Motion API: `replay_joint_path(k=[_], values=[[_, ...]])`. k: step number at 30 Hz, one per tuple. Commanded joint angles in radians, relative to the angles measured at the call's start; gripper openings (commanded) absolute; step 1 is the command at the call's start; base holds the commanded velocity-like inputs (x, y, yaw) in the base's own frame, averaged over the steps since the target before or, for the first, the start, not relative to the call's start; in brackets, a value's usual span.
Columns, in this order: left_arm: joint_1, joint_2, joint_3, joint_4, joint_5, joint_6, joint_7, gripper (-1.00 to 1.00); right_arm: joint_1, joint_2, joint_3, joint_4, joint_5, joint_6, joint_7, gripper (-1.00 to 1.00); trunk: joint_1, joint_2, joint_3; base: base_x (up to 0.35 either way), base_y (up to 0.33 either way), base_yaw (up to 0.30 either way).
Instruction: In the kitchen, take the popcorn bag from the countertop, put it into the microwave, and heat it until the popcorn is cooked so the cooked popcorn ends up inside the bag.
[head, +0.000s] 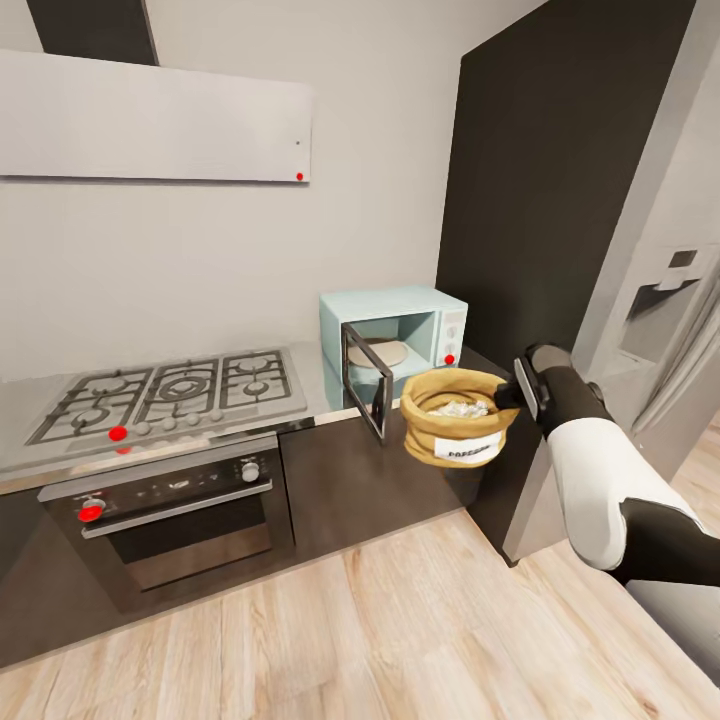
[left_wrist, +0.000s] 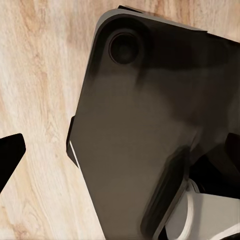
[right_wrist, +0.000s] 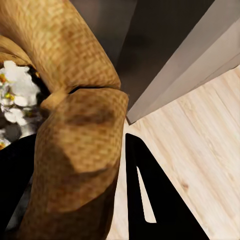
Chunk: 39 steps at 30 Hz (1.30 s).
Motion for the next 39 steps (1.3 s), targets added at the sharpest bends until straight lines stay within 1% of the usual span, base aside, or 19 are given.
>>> replay_joint_path(k=[1, 16, 22, 39], values=[[0.000, 0.000, 0.000, 0.000, 0.003, -0.003, 0.003, 1.00, -0.001, 0.002, -0.002, -0.001, 0.004, 0.003, 0.000, -1.00, 0.000, -0.001, -0.001, 0.000, 0.000, 0.000], [0.000, -0.004, 0.000, -0.001, 0.004, -0.002, 0.003, 1.00, -0.001, 0.005, -0.003, -0.002, 0.004, 0.003, 0.000, -1.00, 0.000, -0.001, -0.001, 0.006, 0.000, 0.000], [0.000, -0.002, -0.003, 0.000, 0.003, -0.001, 0.003, 1.00, -0.001, 0.006, -0.003, -0.022, 0.004, 0.003, 0.000, -1.00, 0.000, -0.001, -0.001, 0.281, 0.000, 0.000], [0.000, -0.002, -0.002, 0.000, 0.002, -0.002, 0.003, 1.00, -0.001, 0.013, -0.002, -0.024, 0.004, 0.003, -0.001, -1.00, 0.000, -0.001, -0.001, 0.323, 0.000, 0.000]])
